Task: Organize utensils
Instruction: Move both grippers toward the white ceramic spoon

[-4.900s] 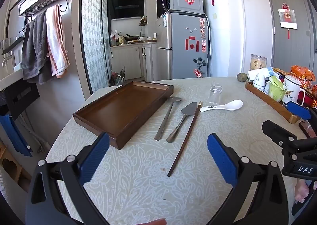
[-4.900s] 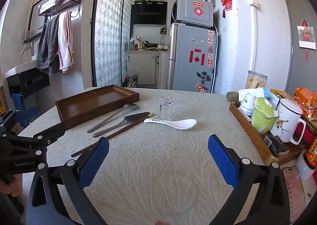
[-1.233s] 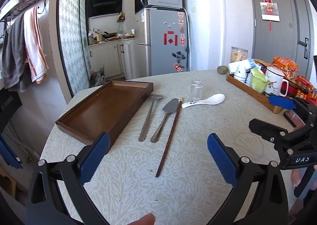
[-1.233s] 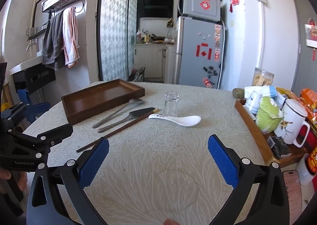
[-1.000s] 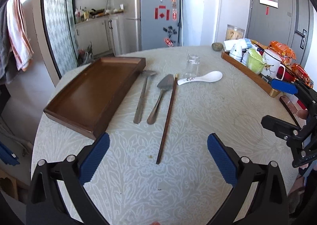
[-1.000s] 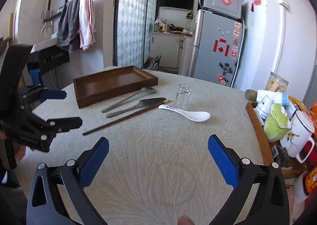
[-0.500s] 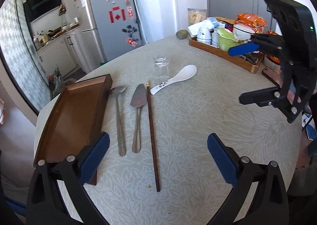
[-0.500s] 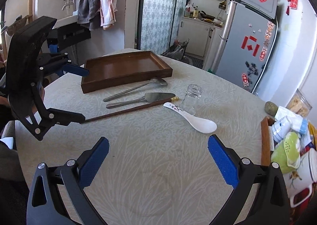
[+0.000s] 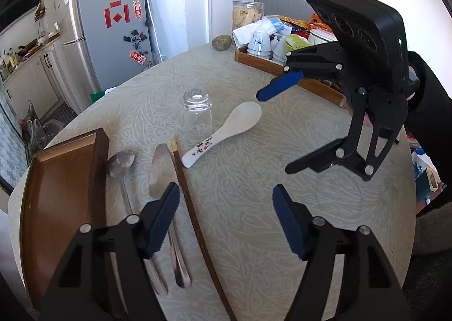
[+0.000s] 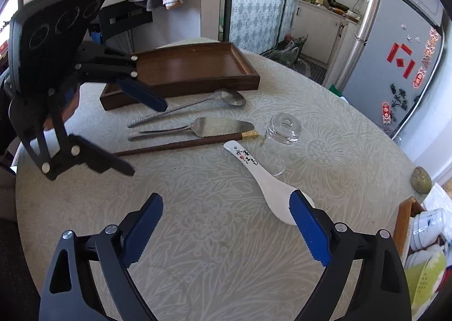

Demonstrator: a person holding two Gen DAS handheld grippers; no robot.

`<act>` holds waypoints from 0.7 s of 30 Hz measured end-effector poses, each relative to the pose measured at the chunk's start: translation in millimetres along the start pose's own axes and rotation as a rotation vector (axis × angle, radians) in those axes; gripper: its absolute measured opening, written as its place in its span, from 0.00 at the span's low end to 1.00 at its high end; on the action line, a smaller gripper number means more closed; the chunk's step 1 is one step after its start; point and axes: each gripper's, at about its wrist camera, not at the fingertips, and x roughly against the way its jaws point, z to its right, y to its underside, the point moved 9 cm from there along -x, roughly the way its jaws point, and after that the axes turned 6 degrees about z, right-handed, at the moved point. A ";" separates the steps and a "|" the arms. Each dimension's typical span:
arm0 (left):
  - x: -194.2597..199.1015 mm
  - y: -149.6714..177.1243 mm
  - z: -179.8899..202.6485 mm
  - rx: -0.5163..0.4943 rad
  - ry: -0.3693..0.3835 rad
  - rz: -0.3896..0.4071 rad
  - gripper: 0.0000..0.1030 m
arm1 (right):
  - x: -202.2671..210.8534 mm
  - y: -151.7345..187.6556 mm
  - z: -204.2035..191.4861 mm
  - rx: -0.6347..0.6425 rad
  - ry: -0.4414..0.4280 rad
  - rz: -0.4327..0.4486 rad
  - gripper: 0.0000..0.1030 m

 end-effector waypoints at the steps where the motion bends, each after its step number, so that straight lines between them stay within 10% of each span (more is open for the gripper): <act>1: -5.8 -4.5 -2.1 0.003 0.018 -0.011 0.68 | -7.1 0.7 3.8 -0.001 -0.006 -0.022 0.65; 9: -53.9 -20.7 -14.4 -0.037 0.071 -0.065 0.42 | -39.1 8.0 35.7 -0.016 0.048 -0.060 0.58; 21: -83.0 -17.2 -26.7 -0.142 0.048 -0.149 0.41 | -41.1 10.8 49.3 0.014 -0.002 -0.117 0.54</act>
